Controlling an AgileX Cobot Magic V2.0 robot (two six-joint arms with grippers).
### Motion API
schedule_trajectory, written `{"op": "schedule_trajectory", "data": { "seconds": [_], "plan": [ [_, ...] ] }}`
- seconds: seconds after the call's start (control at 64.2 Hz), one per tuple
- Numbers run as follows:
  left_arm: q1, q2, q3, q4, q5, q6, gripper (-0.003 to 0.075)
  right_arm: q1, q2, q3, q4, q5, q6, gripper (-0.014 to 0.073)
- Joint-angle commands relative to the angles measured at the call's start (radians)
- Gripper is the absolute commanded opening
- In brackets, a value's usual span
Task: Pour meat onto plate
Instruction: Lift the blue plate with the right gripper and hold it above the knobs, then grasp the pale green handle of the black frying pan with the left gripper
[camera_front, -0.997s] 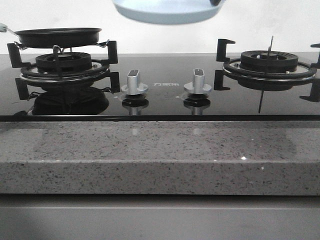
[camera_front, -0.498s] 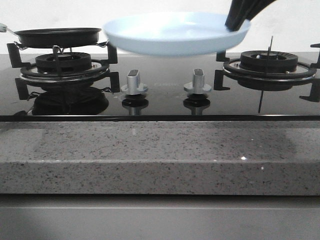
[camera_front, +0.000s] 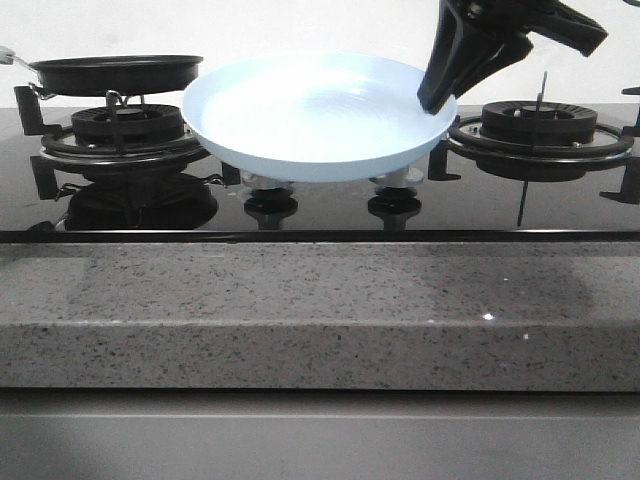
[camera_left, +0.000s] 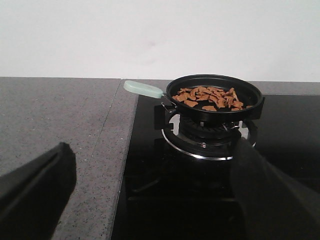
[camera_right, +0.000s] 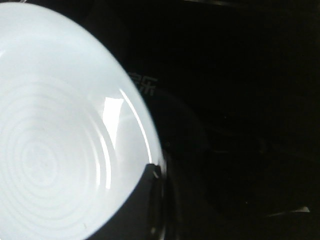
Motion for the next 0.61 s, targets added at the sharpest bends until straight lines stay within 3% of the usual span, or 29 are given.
{"op": "schedule_trajectory", "data": {
  "seconds": [0.0,0.592],
  "plan": [
    [-0.005,0.012,-0.037,-0.01,-0.075,-0.009,0.0617,-0.003,-0.053,-0.024,0.031,-0.052,-0.013,-0.0068],
    [-0.005,0.012,-0.037,-0.016,-0.073,-0.009,0.0617,-0.003,-0.026,-0.024,0.034,-0.006,-0.013,-0.0068]
  ]
}}
